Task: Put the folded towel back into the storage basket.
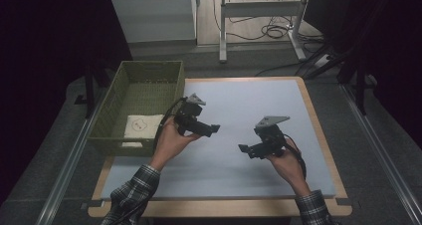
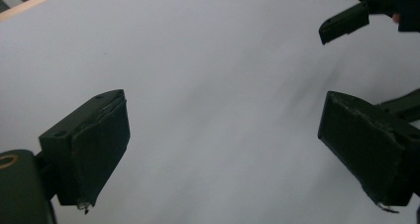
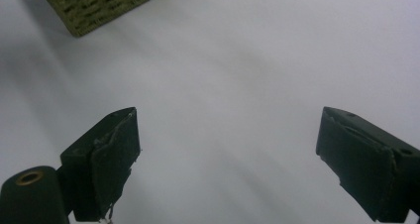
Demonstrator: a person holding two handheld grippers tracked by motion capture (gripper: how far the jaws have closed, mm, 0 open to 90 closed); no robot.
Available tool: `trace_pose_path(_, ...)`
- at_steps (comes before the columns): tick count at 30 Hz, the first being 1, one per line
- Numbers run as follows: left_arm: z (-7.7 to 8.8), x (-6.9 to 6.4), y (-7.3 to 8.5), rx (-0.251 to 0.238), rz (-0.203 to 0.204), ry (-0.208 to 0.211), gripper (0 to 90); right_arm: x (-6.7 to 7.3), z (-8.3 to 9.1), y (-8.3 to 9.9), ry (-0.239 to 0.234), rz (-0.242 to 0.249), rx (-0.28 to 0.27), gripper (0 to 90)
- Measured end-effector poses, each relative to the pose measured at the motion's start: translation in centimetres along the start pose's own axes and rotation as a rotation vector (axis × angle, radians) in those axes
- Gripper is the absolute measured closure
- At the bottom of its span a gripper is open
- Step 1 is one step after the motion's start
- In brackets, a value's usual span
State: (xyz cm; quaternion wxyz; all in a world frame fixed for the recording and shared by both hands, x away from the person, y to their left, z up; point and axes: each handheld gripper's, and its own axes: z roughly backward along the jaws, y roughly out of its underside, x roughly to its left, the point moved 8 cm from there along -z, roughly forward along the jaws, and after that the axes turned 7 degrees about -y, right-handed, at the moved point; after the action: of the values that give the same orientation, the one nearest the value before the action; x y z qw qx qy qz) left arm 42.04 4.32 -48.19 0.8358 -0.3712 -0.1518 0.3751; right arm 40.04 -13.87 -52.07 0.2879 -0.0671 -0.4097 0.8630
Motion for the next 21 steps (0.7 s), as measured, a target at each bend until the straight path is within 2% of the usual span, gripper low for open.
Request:
trace_pose_path(3, -0.7, -1.3, 0.6, -0.001, -0.01, 0.027, 6.2, -0.4, 0.9, 1.1, 0.01, -0.002, -0.001, 9.8)
trace_pose_path(7, -1.4, -2.7, 1.7, -0.001, -0.027, 0.042, 6.2, -1.0, 1.9, 2.9, 0.028, -0.006, 0.012, 8.8)
trace_pose_path(12, -2.0, -4.0, 3.4, -0.008, -0.063, 0.038, 5.4, -1.7, 3.1, 4.8, 0.054, -0.02, 0.001, 6.8)
trace_pose_path(14, -2.2, -4.5, 4.2, -0.009, -0.062, 0.04, 4.8, -1.9, 3.4, 5.4, 0.064, -0.021, -0.009, 6.3)
trace_pose_path(17, -2.6, -5.2, 5.7, -0.01, -0.058, 0.044, 3.9, -1.9, 3.8, 6.3, 0.055, -0.036, -0.022, 5.7)
trace_pose_path(21, -2.9, -5.6, 7.2, -0.001, -0.048, 0.033, 2.4, -2.0, 3.8, 7.3, 0.056, -0.038, -0.02, 4.7)
